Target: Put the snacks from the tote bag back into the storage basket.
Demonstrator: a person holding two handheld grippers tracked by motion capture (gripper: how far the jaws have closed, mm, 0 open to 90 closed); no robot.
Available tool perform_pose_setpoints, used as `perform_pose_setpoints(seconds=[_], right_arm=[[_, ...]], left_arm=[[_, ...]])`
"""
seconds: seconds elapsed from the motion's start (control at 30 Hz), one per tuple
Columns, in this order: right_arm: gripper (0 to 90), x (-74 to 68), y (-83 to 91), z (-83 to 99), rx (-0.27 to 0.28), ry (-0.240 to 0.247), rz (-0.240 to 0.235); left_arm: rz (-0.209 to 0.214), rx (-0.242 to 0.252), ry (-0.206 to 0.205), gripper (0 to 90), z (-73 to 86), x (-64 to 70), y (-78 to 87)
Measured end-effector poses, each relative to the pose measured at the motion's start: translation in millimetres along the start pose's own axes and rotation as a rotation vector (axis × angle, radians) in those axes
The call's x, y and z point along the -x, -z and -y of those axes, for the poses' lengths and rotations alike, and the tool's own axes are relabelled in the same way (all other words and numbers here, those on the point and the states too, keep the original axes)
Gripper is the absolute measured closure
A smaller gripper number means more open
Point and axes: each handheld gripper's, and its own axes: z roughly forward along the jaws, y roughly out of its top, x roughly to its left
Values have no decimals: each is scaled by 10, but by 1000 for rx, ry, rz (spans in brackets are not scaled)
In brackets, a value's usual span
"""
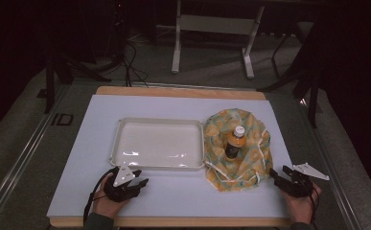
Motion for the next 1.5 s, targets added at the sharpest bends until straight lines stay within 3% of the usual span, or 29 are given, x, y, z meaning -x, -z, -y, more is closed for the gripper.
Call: perform_pose_setpoints(seconds=[0.17,0.37,0.53,0.77,1.03,1.27,1.5], right_arm=[[377,1,4,3,6,5,-17],[403,-35,-20,-9,-22,40,1],[407,-32,-14,-13,-16,25,11],[423,-16,14,-25,0,13,-1],[481,-66,76,-124,13,77,14],[523,-154,54,-204,-13,130,-16],[550,-177,91,-312,-18,160,-31]], left_arm=[[8,5,2,572,-2,-8,7],[-5,7,3,571,-2,-10,5],[9,17,26,565,2,-37,13],[22,22,7,592,1,-30,19],[23,25,14,606,8,-36,21],[53,63,62,602,33,-93,52],[74,66,61,590,37,-99,53]])
